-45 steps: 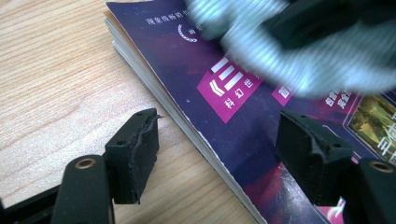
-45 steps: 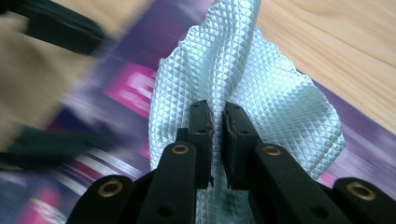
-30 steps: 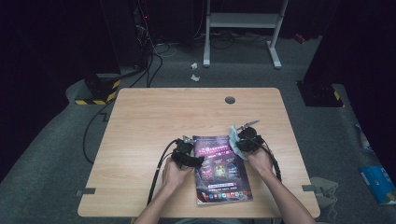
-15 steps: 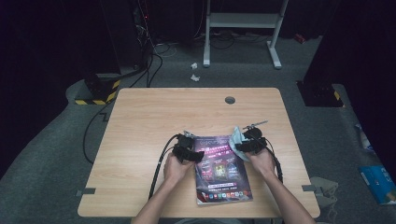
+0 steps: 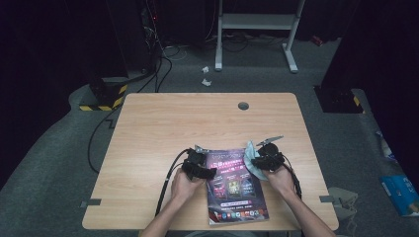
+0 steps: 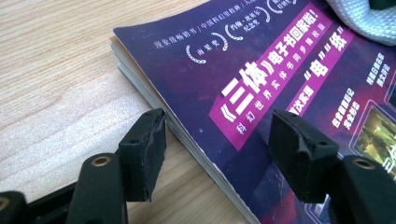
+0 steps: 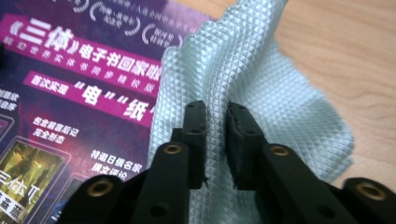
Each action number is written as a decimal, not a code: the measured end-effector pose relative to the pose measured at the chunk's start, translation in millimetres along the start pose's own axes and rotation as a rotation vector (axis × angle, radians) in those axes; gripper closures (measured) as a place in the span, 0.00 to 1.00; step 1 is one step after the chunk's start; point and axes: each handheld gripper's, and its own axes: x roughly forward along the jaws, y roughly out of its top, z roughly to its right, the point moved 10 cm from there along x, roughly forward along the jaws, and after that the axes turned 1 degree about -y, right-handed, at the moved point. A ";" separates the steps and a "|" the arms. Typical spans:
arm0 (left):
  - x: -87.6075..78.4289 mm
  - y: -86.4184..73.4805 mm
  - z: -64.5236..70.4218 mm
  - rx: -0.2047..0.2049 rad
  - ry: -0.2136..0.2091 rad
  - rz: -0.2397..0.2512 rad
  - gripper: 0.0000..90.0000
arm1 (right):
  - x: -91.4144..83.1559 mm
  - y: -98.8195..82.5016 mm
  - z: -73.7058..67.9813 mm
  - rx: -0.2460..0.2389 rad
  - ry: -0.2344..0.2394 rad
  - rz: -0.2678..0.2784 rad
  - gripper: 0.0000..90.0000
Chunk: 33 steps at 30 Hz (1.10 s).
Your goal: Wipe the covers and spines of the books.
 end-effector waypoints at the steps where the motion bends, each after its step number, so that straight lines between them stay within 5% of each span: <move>1: 0.1 0.9 -1.2 0.003 0.005 0.006 0.41 | -0.2 1.6 0.5 0.001 -0.006 0.005 0.90; 5: 3.0 3.6 -6.4 -0.031 0.005 0.017 0.37 | 1.9 17.9 1.7 -0.018 -0.039 0.027 0.91; 11: 6.2 5.4 -9.4 -0.004 0.022 -0.003 0.31 | 23.5 33.4 -3.2 -0.056 -0.088 -0.036 0.91; 19: 7.4 5.6 -8.2 0.006 0.028 0.004 0.31 | 36.3 47.7 -40.1 -0.110 -0.041 -0.034 0.91; 25: 7.6 5.5 -9.0 0.024 0.028 0.009 0.30 | 45.9 58.4 -75.3 -0.200 -0.002 -0.040 0.91; 33: 7.6 5.1 -8.5 0.025 0.023 0.015 0.31 | 35.1 47.5 -35.5 -0.106 -0.036 -0.065 0.92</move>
